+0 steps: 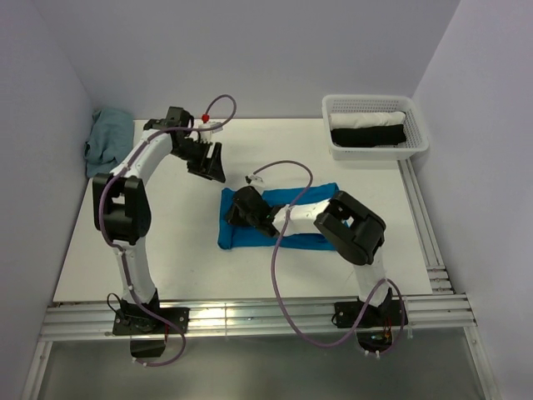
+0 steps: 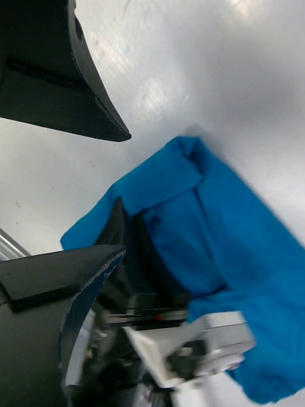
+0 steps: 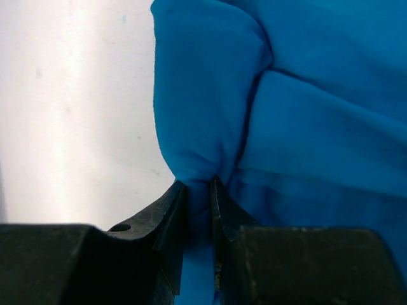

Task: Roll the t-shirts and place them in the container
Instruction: Roll the tshirt

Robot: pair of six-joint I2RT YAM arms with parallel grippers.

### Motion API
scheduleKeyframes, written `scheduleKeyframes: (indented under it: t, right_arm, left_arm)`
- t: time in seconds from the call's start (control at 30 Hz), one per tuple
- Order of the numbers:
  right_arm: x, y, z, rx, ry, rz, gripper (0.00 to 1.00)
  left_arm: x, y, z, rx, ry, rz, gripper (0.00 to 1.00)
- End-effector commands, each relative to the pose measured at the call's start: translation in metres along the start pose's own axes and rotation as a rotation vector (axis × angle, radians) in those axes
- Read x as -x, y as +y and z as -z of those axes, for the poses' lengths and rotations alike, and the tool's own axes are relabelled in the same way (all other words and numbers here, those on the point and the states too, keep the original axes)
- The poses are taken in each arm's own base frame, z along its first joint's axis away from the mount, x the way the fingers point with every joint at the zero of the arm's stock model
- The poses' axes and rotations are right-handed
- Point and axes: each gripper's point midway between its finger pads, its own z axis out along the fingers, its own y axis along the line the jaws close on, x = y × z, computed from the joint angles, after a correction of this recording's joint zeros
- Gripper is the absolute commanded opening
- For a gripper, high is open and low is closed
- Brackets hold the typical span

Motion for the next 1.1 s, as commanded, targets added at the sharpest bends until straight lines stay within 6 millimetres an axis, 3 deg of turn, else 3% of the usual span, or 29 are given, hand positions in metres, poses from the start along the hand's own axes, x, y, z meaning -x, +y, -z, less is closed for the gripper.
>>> scheduleKeyframes:
  t: [0.0, 0.1, 0.33, 0.53, 0.73, 0.83, 0.9, 0.97, 1.0, 1.07]
  right_arm:
    - [0.003, 0.007, 0.000, 0.097, 0.021, -0.070, 0.20]
    - [-0.003, 0.002, -0.002, 0.121, 0.041, -0.119, 0.20]
    - [-0.004, -0.003, -0.004, 0.183, 0.064, -0.206, 0.20]
    - [-0.005, -0.004, -0.001, 0.218, 0.070, -0.241, 0.20]
    - [-0.006, -0.007, 0.000, 0.231, 0.078, -0.265, 0.20]
    - [-0.003, -0.008, 0.001, 0.227, 0.074, -0.267, 0.20]
    - [-0.001, -0.009, 0.002, 0.217, 0.065, -0.259, 0.23]
    - [0.001, -0.014, 0.005, 0.179, 0.051, -0.236, 0.33]
    - [0.004, -0.015, 0.006, 0.162, 0.042, -0.222, 0.38]
    - [0.002, -0.022, 0.012, 0.097, 0.052, -0.174, 0.42]
  left_arm:
    - [-0.001, -0.027, 0.006, -0.154, -0.067, -0.078, 0.71]
    - [-0.015, -0.026, -0.001, -0.195, -0.083, -0.070, 0.72]
    - [-0.041, 0.001, -0.033, -0.135, -0.083, -0.012, 0.73]
    - [-0.039, 0.023, -0.060, -0.068, -0.116, 0.048, 0.73]
    - [-0.036, 0.029, -0.081, 0.016, -0.100, 0.089, 0.72]
    - [-0.037, 0.021, -0.089, 0.058, -0.064, 0.072, 0.61]
    - [-0.035, 0.023, -0.089, 0.103, -0.052, 0.083, 0.36]
    - [-0.041, 0.029, -0.086, 0.165, -0.014, 0.102, 0.09]
    - [-0.036, 0.029, -0.084, 0.185, -0.013, 0.091, 0.02]
    - [-0.041, 0.033, -0.079, 0.248, 0.021, 0.088, 0.00]
